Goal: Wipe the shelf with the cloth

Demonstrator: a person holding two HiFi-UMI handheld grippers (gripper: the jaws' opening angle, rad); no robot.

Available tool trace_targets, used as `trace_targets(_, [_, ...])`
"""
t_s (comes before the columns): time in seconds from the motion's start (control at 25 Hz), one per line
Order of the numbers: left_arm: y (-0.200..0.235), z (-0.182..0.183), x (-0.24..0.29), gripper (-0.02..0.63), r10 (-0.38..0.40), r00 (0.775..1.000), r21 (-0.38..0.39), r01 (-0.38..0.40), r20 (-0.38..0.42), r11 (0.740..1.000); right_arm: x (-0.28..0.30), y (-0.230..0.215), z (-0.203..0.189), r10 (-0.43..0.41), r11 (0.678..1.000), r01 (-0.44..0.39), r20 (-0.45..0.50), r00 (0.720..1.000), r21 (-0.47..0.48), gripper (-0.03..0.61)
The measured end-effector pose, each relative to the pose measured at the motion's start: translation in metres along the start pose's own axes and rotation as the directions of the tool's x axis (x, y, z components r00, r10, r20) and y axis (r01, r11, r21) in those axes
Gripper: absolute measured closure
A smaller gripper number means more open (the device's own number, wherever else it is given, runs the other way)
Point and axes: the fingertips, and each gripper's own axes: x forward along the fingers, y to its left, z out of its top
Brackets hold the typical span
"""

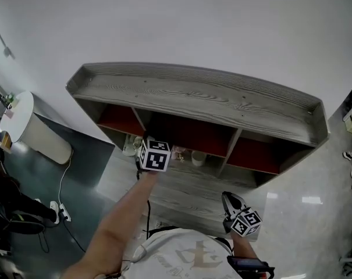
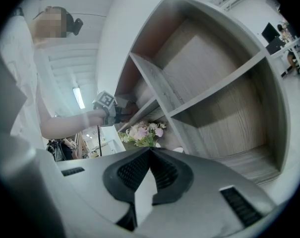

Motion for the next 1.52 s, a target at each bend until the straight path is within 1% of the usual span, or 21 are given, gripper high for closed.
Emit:
trace_targets(0.28, [0.004,-0.007,0.020,0.546,0.046,0.995,-0.025,-0.048,-0.084,0.999,-0.021,-0.028,0.012,-0.019,1.000,0.018,0.034,0.999,0.026,0.572])
trace_targets(0.44, [0.004,-0.007,0.028,0.546,0.039,0.993,-0.082,-0.049,-0.113,0.995,-0.028,-0.034,0.012,-0.020,0.999,0.019,0.039,0.999,0.033,0.572])
trace_targets(0.56, [0.002,-0.006,0.030,0.546,0.011,0.991,-0.112,-0.026,-0.130,0.993,-0.032,-0.040,0.010,-0.020,0.999,0.018,0.039,0.999,0.037,0.572])
trace_targets(0.76, [-0.012,0.001,0.029,0.548,-0.033,0.988,-0.121,0.015,-0.150,0.993,-0.043,-0.051,0.009,-0.027,0.998,0.025,0.042,0.999,0.049,0.572])
trace_targets(1.08, [-0.066,0.016,0.033,0.548,-0.144,0.978,-0.113,0.127,-0.154,0.985,-0.059,-0.066,0.014,-0.035,0.998,0.033,0.042,0.998,0.051,0.572])
trace_targets(1.52, [-0.125,0.031,0.028,0.548,-0.216,0.967,-0.094,0.205,-0.134,0.974,-0.077,-0.077,0.013,-0.032,0.998,0.029,0.049,0.998,0.060,0.572])
